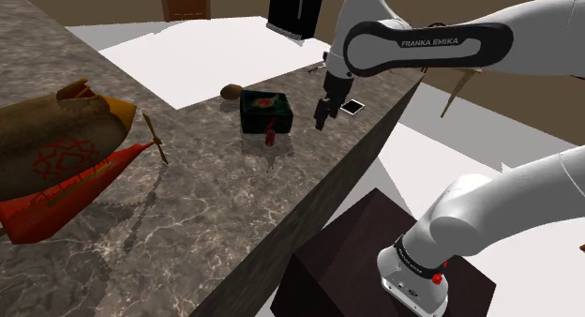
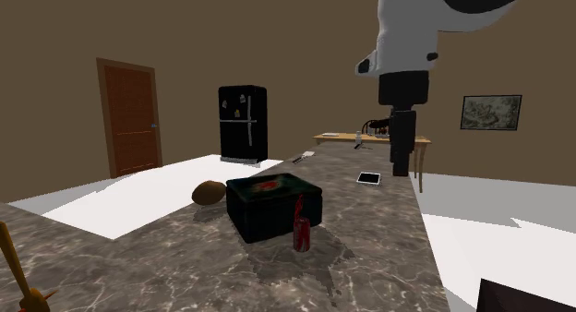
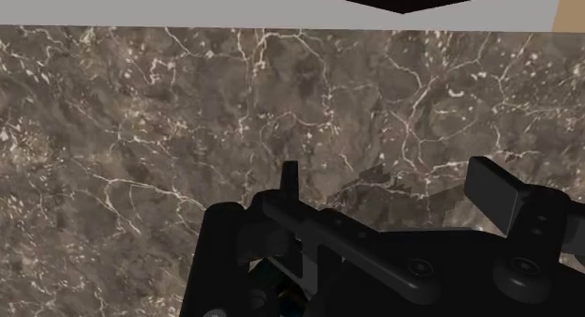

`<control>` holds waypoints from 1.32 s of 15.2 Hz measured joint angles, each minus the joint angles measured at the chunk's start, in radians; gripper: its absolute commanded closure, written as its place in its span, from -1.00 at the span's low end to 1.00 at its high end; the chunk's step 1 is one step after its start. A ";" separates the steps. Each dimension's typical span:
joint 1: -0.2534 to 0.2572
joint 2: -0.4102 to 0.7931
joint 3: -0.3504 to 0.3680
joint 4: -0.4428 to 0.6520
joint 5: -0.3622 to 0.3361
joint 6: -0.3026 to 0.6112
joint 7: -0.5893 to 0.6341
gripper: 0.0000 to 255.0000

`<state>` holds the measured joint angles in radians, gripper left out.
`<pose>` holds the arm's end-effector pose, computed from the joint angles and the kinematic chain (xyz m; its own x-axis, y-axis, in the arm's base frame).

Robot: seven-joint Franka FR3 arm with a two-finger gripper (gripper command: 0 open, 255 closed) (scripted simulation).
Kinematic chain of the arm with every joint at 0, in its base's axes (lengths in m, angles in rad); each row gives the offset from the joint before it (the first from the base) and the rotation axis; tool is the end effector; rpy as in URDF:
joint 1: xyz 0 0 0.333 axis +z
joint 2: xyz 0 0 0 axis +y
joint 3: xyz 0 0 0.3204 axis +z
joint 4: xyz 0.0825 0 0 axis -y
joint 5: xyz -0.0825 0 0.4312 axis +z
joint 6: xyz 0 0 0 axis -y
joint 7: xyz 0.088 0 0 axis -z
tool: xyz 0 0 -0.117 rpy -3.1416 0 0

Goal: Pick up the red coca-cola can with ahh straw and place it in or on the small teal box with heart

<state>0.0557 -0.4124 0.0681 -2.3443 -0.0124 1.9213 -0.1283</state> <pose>0.4630 0.0576 0.4661 0.9687 0.2476 -0.0165 0.2481 -0.9680 0.0371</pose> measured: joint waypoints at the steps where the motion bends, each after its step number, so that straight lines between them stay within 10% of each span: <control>1: 0.002 0.030 0.002 0.014 0.001 0.020 -0.002 -1.00; 20: 0.050 0.503 0.064 0.234 -0.026 0.314 0.039 -1.00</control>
<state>0.1054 0.0910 0.1322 -2.1104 -0.0383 2.2352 -0.0896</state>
